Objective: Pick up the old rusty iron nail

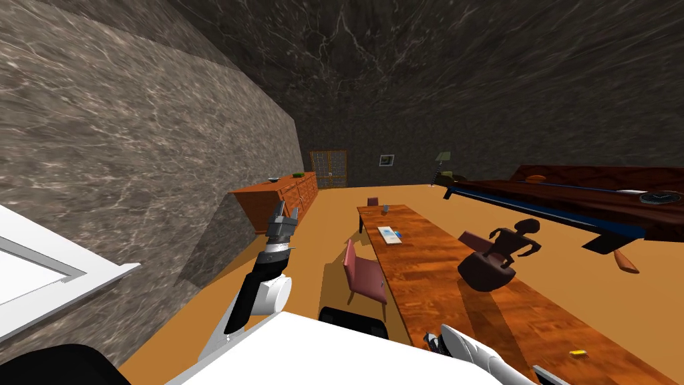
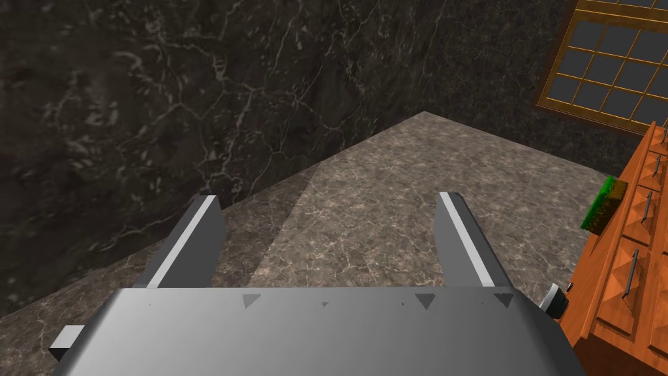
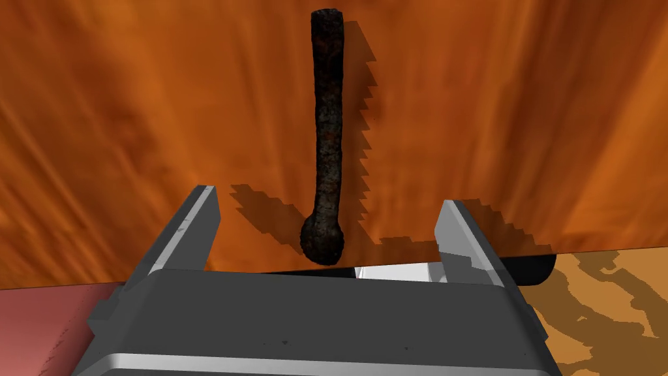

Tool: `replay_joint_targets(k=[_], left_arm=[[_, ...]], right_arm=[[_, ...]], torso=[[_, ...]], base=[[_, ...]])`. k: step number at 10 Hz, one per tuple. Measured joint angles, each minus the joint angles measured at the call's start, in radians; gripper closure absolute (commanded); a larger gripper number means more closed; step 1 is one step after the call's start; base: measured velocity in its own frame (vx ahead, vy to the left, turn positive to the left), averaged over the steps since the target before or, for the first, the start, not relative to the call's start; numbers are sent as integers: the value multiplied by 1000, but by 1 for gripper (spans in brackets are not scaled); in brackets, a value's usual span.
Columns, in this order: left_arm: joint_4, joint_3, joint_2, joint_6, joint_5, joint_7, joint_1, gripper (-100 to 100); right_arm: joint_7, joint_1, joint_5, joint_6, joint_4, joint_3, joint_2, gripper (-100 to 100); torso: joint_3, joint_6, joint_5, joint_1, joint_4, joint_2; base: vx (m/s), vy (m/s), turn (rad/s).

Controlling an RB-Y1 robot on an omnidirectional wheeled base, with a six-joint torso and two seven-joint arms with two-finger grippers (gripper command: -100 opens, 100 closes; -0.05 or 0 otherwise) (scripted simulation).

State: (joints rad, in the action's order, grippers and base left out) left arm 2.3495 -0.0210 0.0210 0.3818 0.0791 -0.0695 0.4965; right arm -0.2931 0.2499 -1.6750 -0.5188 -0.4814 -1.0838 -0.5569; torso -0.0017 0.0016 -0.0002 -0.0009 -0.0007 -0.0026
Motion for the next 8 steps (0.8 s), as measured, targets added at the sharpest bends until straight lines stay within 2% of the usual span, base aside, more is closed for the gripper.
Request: replay_joint_targets(k=[1, 2, 6, 7, 8], left_arm=[[0, 0, 0, 0, 0, 0, 0, 0], [0, 0, 0, 0, 0, 0, 0, 0], [0, 0, 0, 0, 0, 0, 0, 0], [0, 0, 0, 0, 0, 0, 0, 0], [0, 0, 0, 0, 0, 0, 0, 0]], right_arm=[[14, -16, -10, 18, -11, -10, 2, -100], [20, -17, -12, 22, -14, -11, 2, 100], [16, -19, -13, 20, -15, -13, 3, 100], [17, -19, -13, 20, -15, -13, 3, 0], [17, -19, -13, 20, -15, -13, 3, 100]], torso=[[0, 0, 0, 0, 0, 0], [1, 0, 0, 1, 0, 1], [0, 0, -1, 1, 1, 0], [0, 0, -1, 1, 1, 0], [0, 0, -1, 1, 1, 0]], base=[[28, -21, 10], [0, 0, 0], [-1, 0, 3], [0, 0, 0], [-48, 47, -99]])
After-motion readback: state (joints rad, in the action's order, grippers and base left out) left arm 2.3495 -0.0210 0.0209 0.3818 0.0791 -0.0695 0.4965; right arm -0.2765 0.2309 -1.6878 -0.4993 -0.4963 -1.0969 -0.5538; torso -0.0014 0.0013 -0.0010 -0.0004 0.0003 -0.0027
